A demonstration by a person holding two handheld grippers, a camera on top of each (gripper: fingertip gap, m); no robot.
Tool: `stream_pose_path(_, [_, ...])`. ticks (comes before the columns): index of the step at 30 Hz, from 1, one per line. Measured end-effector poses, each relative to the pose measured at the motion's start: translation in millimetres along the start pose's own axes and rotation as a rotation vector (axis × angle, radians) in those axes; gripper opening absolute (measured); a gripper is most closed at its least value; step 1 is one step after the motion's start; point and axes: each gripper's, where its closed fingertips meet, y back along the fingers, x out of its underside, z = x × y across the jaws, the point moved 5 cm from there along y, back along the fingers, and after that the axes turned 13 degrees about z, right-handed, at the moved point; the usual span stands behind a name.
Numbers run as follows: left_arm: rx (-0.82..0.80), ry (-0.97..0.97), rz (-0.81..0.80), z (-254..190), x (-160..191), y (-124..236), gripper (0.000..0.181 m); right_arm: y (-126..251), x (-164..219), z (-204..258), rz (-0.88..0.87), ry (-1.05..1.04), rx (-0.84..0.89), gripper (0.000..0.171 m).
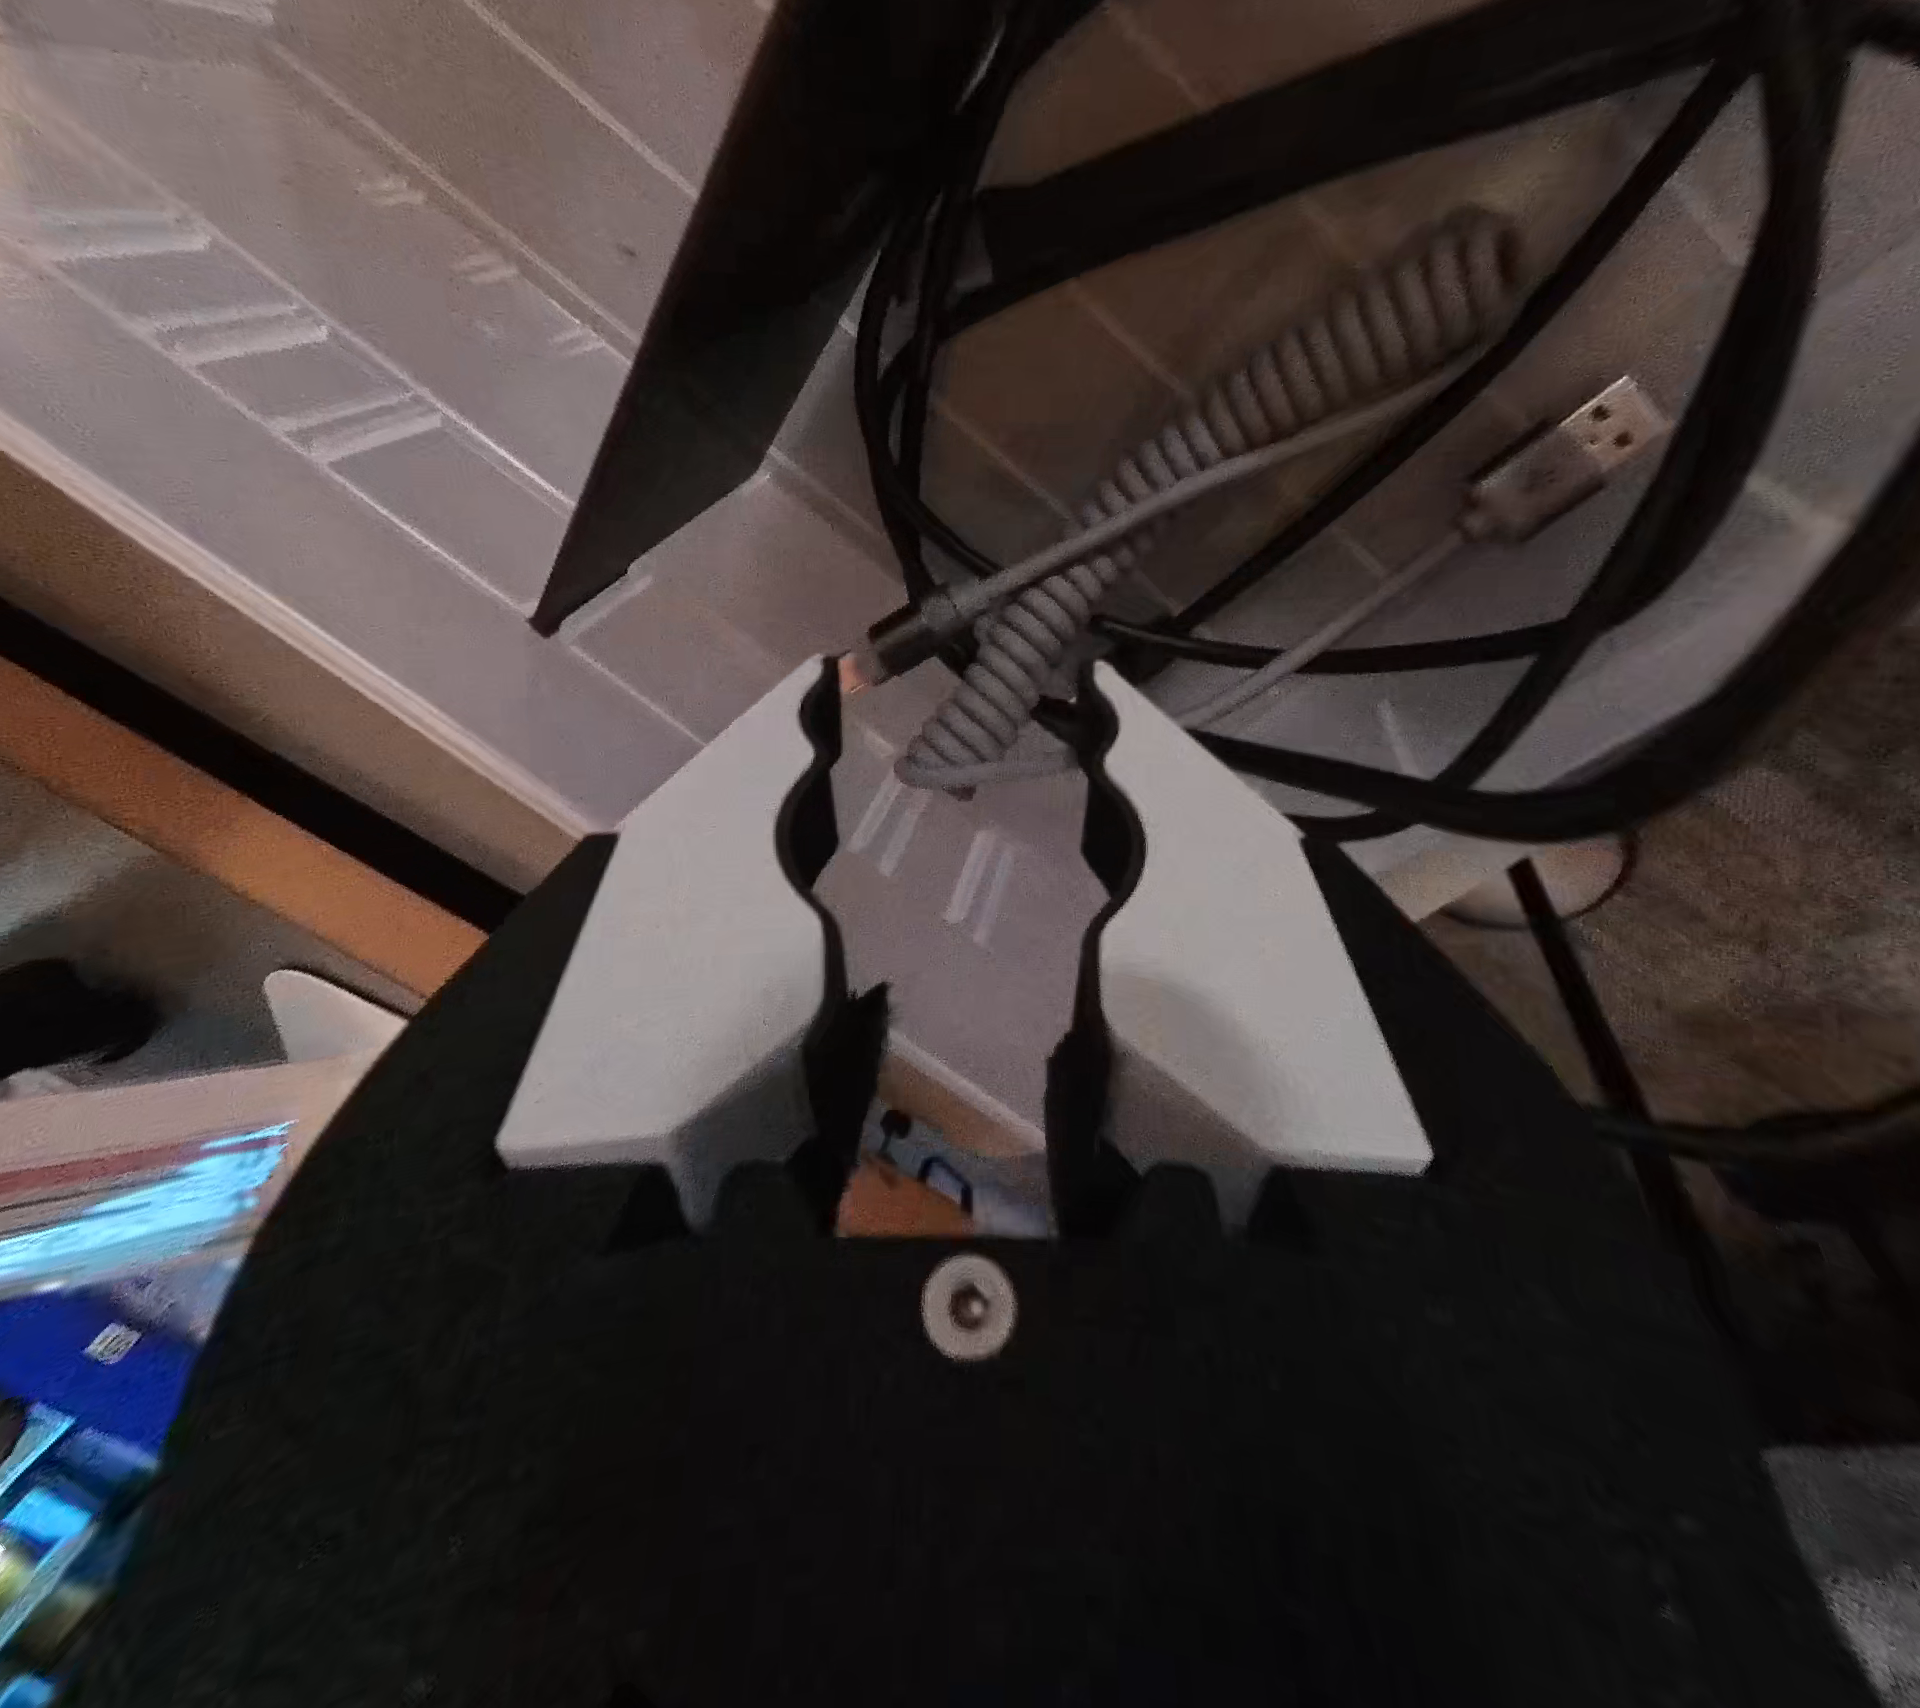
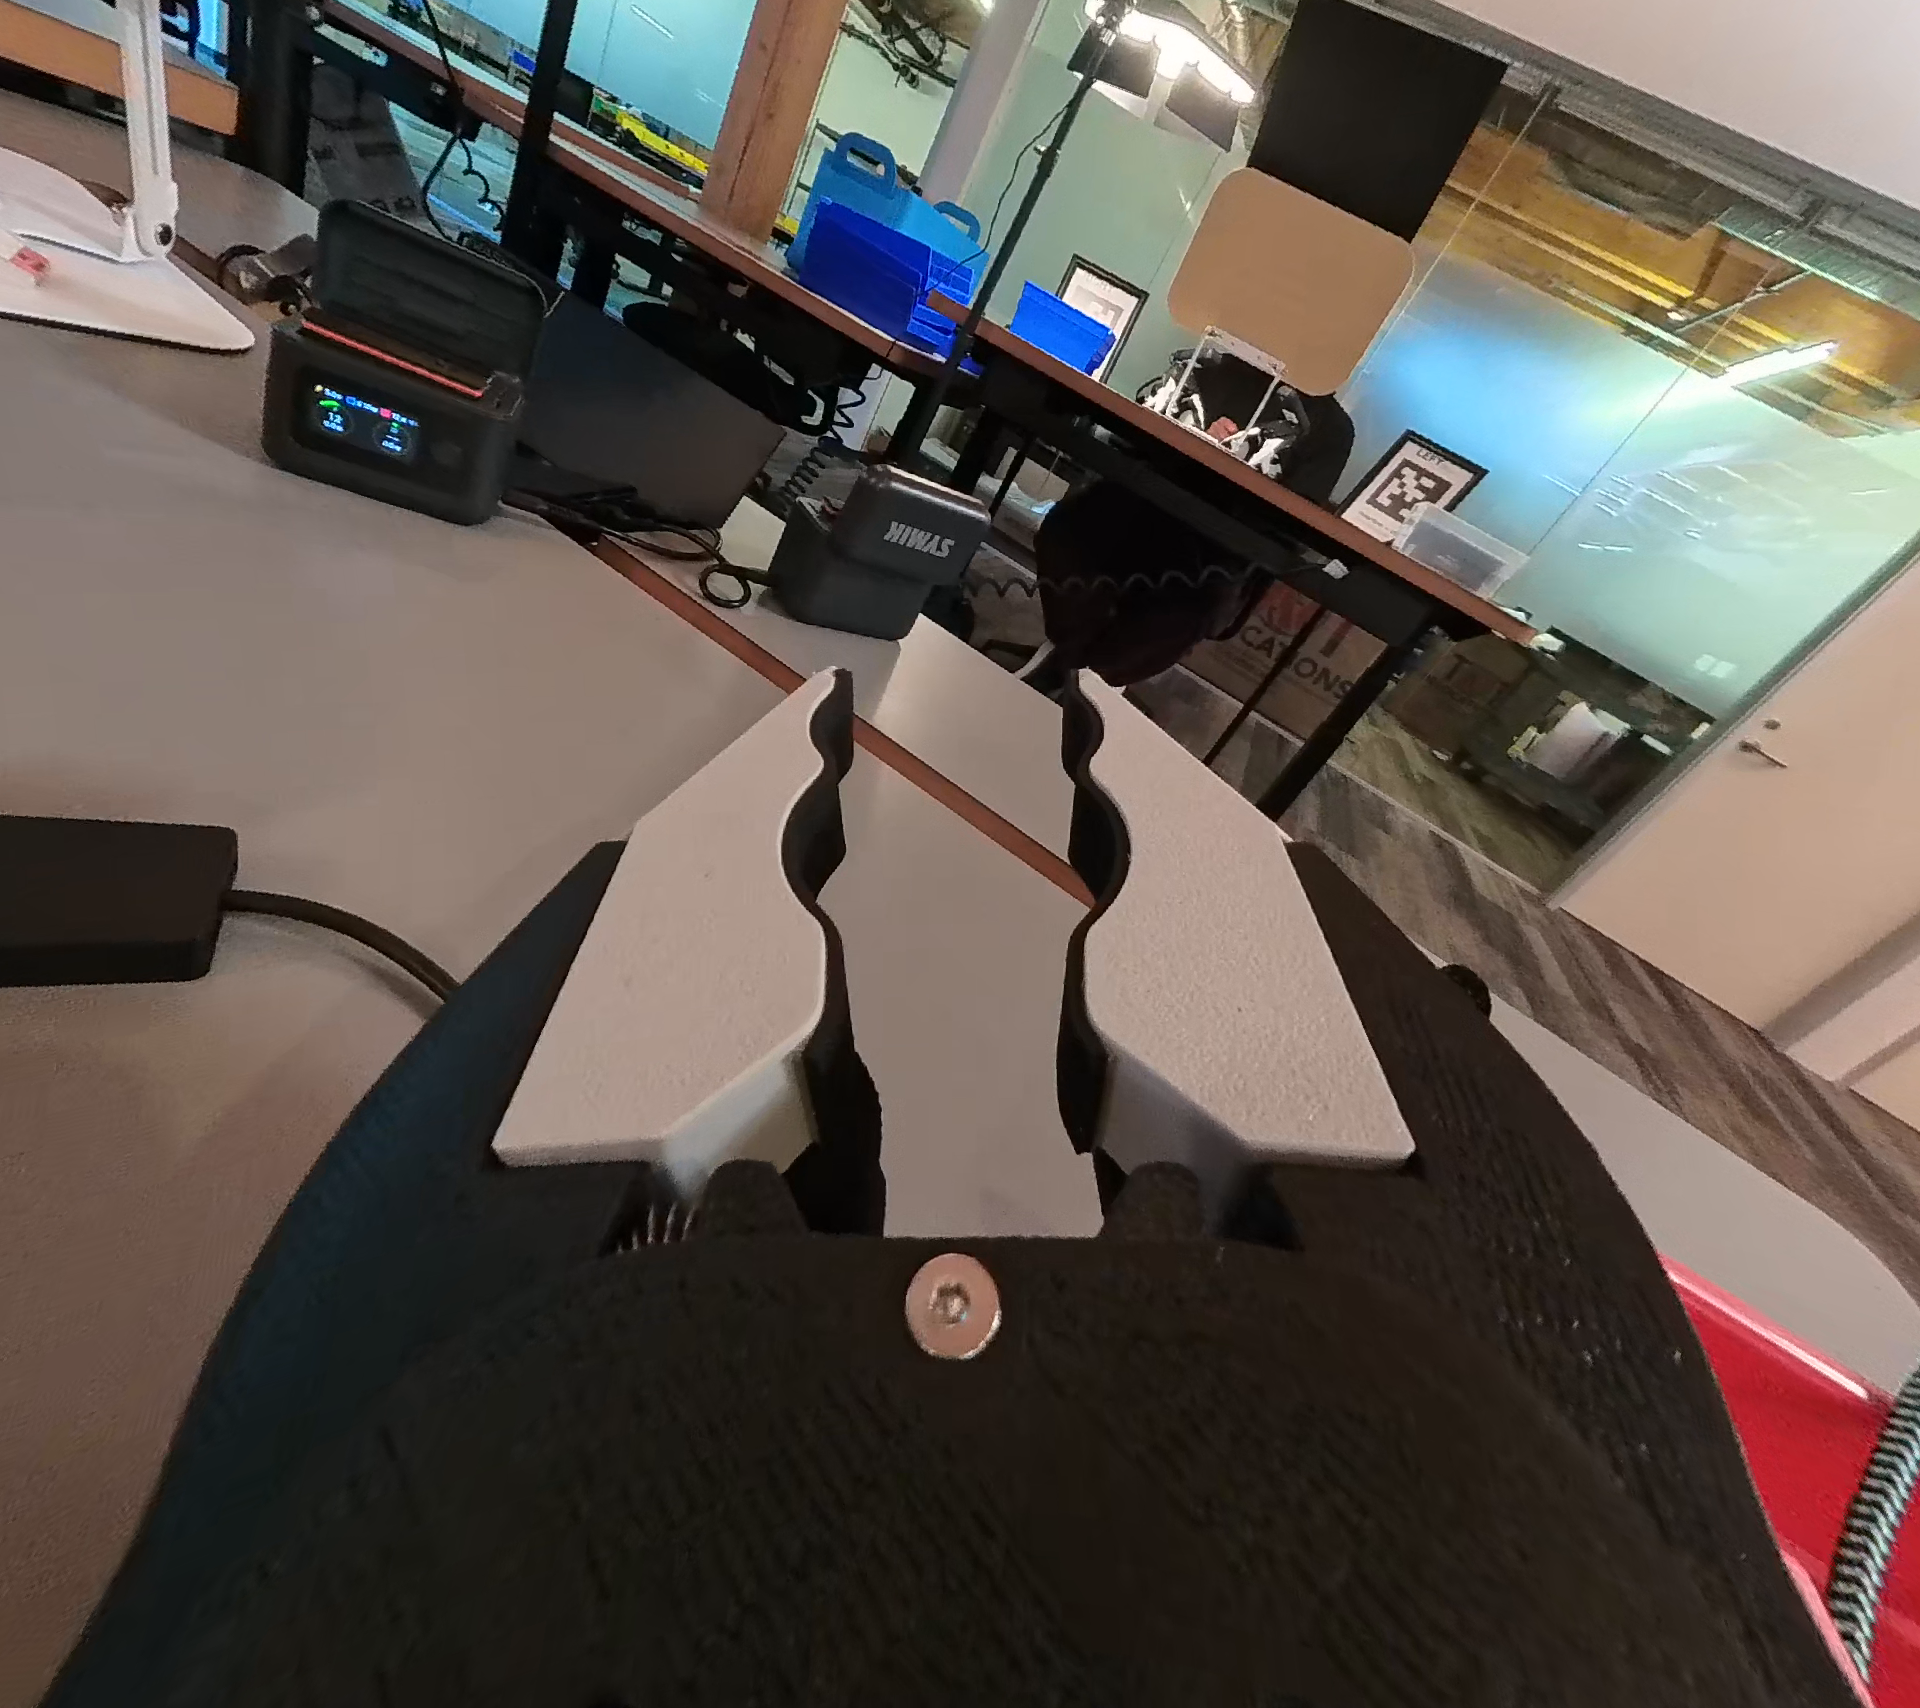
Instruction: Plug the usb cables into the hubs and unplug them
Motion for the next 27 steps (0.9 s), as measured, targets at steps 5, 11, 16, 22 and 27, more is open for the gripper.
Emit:
stream_pose_path(5, [-0.035,-0.063,0.054,7,-9,-2,0.038,0,0,0,0.001,-0.005,-0.001,0.039])
stream_pose_path(11, [0.014,-0.228,0.199,-5,-21,-11,0.041,-1,0,0,0.002,-0.003,-0.007,0.039])
stream_pose_path(16, [0.071,-0.286,0.256,-12,-23,-15,0.041,-1,1,0,0.005,-0.007,-0.012,0.039])
stream_pose_path(22, [-0.010,-0.382,0.380,-17,-18,-33,0.030,-3,1,0,0.008,-0.014,-0.016,0.039])
stream_pose_path(27, [-0.061,-0.299,0.402,-17,-15,-6,0.016,-1,2,-1,0.007,-0.025,-0.017,0.039])
